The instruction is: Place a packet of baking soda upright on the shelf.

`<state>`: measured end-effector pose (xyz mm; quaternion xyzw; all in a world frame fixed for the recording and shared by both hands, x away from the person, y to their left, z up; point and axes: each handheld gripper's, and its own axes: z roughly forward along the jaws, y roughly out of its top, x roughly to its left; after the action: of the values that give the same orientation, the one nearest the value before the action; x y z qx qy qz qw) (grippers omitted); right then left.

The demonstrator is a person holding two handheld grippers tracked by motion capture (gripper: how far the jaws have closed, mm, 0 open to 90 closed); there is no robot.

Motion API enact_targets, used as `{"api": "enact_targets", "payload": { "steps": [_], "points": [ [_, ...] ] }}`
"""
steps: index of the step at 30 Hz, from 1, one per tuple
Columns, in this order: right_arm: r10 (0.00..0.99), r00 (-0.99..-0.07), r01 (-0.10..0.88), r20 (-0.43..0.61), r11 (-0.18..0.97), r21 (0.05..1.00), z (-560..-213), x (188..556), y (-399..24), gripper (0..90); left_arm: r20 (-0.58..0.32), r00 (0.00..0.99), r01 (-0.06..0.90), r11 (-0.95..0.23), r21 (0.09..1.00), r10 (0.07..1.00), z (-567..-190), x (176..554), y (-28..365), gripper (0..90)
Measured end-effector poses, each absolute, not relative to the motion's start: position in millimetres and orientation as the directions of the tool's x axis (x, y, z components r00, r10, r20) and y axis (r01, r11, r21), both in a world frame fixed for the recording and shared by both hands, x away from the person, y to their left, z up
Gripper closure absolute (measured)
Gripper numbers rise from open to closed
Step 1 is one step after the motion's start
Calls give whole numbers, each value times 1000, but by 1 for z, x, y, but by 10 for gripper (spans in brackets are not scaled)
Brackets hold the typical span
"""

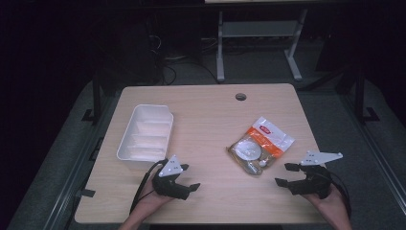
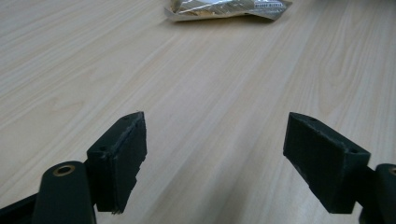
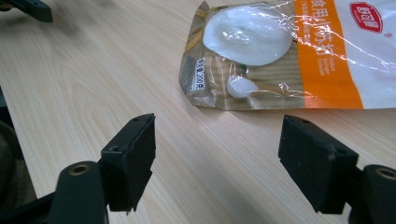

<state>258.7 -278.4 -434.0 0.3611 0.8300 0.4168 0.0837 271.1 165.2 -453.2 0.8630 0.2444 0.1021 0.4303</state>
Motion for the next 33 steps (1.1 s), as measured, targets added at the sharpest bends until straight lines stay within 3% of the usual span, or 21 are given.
{"api": "enact_targets", "payload": {
  "steps": [9, 11, 19, 26, 33],
  "points": [
    [678, -711, 550, 186, 372, 748, -437, 267, -290, 263, -94, 860, 368, -482, 796, 502, -442, 293, 142, 368],
    [682, -704, 559, 197, 362, 746, -438, 268, -293, 264, -86, 866, 356, -486, 798, 493, -438, 300, 126, 444],
    [692, -693, 562, 202, 343, 752, -438, 272, -299, 263, -103, 864, 372, -486, 791, 493, -427, 325, 93, 596],
    [744, -622, 612, 243, 269, 744, -438, 279, -310, 253, -96, 871, 378, -534, 756, 481, -422, 347, 63, 803],
    [780, -558, 656, 285, 204, 727, -433, 300, -315, 239, -88, 878, 381, -576, 723, 470, -426, 365, 28, 837]
  ]
}}
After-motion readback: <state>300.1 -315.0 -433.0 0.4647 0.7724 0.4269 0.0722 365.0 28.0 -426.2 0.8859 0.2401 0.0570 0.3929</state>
